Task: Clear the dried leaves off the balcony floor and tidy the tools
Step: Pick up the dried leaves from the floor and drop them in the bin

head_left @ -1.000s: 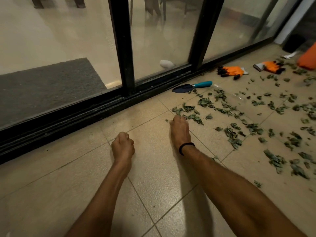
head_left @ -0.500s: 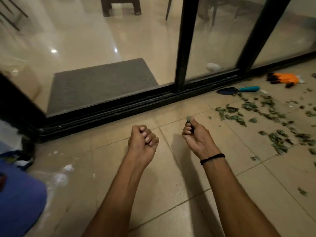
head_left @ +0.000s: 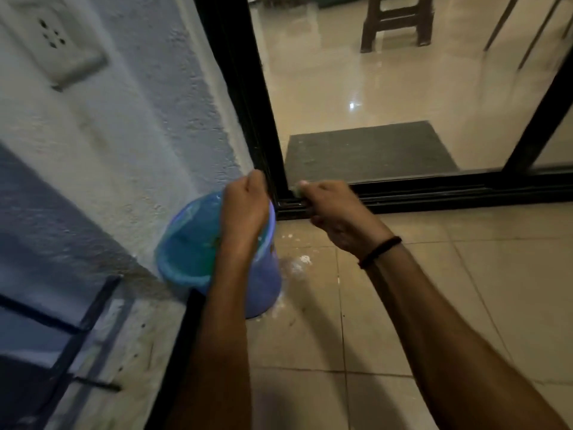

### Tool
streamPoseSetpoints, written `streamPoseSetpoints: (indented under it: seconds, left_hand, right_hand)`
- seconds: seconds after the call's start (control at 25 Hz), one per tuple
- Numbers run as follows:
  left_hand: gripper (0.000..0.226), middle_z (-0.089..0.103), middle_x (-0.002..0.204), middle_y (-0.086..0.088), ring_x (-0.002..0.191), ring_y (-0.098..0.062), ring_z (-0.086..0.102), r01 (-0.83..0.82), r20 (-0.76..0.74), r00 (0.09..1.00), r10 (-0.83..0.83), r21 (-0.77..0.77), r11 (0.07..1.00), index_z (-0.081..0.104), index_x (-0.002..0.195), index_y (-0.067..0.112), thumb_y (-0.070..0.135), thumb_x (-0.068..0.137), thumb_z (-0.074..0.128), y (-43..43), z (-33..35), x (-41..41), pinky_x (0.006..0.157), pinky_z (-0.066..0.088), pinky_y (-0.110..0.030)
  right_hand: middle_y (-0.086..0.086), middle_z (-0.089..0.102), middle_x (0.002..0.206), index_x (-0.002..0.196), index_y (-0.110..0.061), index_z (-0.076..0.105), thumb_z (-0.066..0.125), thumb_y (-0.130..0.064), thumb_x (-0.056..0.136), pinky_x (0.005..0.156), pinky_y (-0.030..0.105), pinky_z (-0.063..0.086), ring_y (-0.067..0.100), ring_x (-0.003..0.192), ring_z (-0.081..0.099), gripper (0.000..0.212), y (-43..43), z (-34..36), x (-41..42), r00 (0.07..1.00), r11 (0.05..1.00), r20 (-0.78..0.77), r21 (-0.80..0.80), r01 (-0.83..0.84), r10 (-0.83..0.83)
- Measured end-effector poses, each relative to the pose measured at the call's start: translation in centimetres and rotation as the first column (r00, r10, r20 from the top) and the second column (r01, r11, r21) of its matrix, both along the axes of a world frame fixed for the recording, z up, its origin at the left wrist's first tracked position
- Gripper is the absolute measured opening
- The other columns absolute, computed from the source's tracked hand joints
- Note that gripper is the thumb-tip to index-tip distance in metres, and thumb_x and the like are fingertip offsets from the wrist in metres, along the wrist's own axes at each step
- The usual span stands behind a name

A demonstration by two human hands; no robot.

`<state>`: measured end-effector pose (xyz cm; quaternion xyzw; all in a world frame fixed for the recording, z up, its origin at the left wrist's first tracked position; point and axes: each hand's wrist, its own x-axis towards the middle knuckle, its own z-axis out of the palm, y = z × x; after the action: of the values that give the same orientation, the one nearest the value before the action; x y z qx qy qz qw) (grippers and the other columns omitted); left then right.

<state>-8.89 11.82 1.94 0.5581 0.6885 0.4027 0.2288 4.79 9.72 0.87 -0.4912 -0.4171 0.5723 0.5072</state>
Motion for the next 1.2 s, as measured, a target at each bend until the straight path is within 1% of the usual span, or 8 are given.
streamPoseSetpoints:
  seconds: [0.12,0.2,0.28,0.44,0.6,0.88,1.04,1.2]
  left_hand:
    - [0.036,0.068,0.091,-0.027,0.082,-0.039,0.067,-0.118,0.031,0.992,0.124,-0.151,0.981,0.067,0.101,-0.005,0.026,0.09,0.051,2.4,-1.3,-7.6,0.066,0.053,-0.042]
    - [0.042,0.07,0.102,-0.026,0.09,-0.037,0.069,-0.123,0.052,0.989,0.142,-0.274,0.954,0.067,0.115,-0.002,0.032,0.091,0.058,2.1,-2.4,-9.4,0.079,0.058,-0.047]
    - [0.045,0.068,0.119,-0.022,0.109,-0.036,0.065,-0.098,0.033,0.993,0.111,-0.273,0.957,0.065,0.126,0.003,0.036,0.097,0.058,1.4,-3.0,-9.6,0.098,0.052,-0.051]
    - [0.029,0.074,0.105,-0.013,0.098,-0.032,0.068,-0.212,0.057,0.976,0.211,0.002,0.977,0.075,0.104,0.015,0.035,0.092,0.057,0.9,-1.5,-7.6,0.093,0.055,-0.046]
    - [0.02,0.074,0.096,-0.002,0.094,-0.02,0.068,-0.142,0.133,0.985,0.109,0.27,0.952,0.074,0.101,0.017,0.028,0.091,0.06,0.2,0.0,-0.6,0.088,0.052,-0.029]
    - [0.01,0.068,0.088,0.005,0.08,-0.008,0.065,0.394,0.185,0.888,-0.421,0.167,0.904,0.07,0.1,0.023,0.027,0.092,0.067,-4.3,-5.1,19.5,0.068,0.045,-0.013]
    - [0.009,0.065,0.081,0.009,0.066,0.006,0.058,0.618,0.134,0.774,-0.619,0.057,0.784,0.07,0.099,0.019,0.025,0.093,0.067,-8.9,-9.3,30.1,0.063,0.045,-0.011]
    - [0.014,0.07,0.089,0.002,0.081,-0.013,0.064,0.785,0.053,0.618,-0.785,0.013,0.619,0.072,0.103,0.016,0.024,0.093,0.068,-13.3,-13.7,38.6,0.075,0.047,-0.024]
  right_hand:
    - [0.011,0.055,0.071,0.083,-0.002,0.064,0.061,-0.015,0.095,0.051,0.026,0.043,0.015,0.059,0.05,0.017,2.1,1.8,-6.3,0.945,0.966,0.202,-0.038,-0.256,0.258]
    - [0.014,0.066,0.093,0.103,-0.001,0.064,0.063,-0.031,0.096,0.068,0.033,0.06,0.021,0.077,0.066,0.03,2.8,2.1,-8.6,0.903,0.912,0.149,-0.146,-0.382,0.402]
    - [0.016,0.068,0.106,0.121,-0.001,0.058,0.059,-0.039,0.098,0.08,0.048,0.06,0.029,0.093,0.069,0.044,2.8,2.3,-9.4,0.894,0.887,0.068,-0.184,-0.424,0.442]
    - [0.018,0.063,0.098,0.101,0.002,0.063,0.059,-0.016,0.099,0.08,0.039,0.06,0.026,0.083,0.064,0.018,2.0,1.7,-6.6,0.99,0.985,-0.087,-0.124,-0.121,0.11]
    - [0.003,0.066,0.067,0.072,-0.013,0.068,0.067,-0.013,0.092,0.085,0.051,0.057,0.019,0.071,0.064,0.021,-0.1,-1.8,1.0,0.962,0.962,-0.01,0.016,0.273,-0.273]
    - [0.001,0.073,0.071,0.081,-0.016,0.075,0.076,-0.022,0.085,0.076,0.043,0.06,0.009,0.064,0.065,0.008,-11.8,-9.0,19.8,0.55,0.568,0.214,0.028,0.823,-0.808]
    - [-0.003,0.073,0.076,0.088,-0.016,0.076,0.076,-0.024,0.086,0.077,0.037,0.06,0.01,0.071,0.068,0.008,-20.3,-12.6,28.6,0.304,0.319,0.313,-0.004,0.948,-0.9]
    - [-0.003,0.075,0.085,0.095,-0.015,0.078,0.075,-0.026,0.086,0.084,0.037,0.058,0.012,0.081,0.069,0.014,-27.0,-16.3,35.1,0.091,0.103,0.445,0.002,0.995,-0.891]
